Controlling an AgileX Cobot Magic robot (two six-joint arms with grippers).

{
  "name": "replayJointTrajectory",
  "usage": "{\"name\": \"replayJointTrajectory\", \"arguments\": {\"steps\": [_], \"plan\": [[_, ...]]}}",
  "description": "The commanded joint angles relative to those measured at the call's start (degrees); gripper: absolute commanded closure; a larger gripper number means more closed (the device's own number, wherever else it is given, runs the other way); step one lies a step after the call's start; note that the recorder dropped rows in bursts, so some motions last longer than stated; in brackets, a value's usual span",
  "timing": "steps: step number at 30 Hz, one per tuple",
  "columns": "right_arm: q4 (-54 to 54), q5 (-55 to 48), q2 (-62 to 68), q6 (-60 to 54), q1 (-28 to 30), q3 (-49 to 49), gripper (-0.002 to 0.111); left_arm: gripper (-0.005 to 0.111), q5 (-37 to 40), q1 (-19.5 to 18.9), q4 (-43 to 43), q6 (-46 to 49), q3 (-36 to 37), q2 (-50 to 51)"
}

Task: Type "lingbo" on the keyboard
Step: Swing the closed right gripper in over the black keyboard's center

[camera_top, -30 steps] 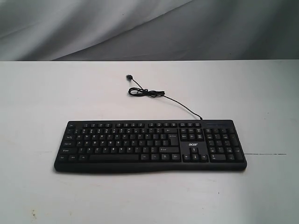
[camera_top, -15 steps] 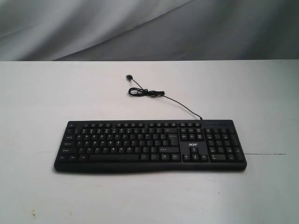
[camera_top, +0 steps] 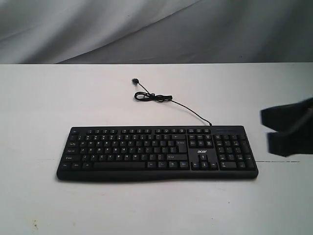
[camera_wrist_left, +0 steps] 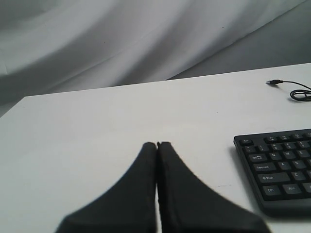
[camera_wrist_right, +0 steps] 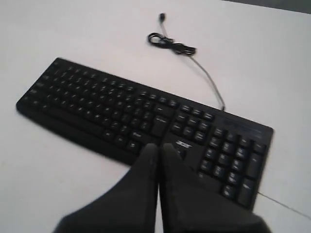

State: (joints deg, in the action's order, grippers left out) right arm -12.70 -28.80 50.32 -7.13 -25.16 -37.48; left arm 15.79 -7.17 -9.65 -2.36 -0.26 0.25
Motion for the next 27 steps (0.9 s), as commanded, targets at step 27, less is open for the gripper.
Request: {"name": "replayJointTrajectory", "arguments": {"steps": [27], "plan": [[3.74,32.13,52.67,-15.22,-18.8,-14.64,0.108,0.107,-0.57,0.42,0.1,-0.25,0.26,-0.25]]}}
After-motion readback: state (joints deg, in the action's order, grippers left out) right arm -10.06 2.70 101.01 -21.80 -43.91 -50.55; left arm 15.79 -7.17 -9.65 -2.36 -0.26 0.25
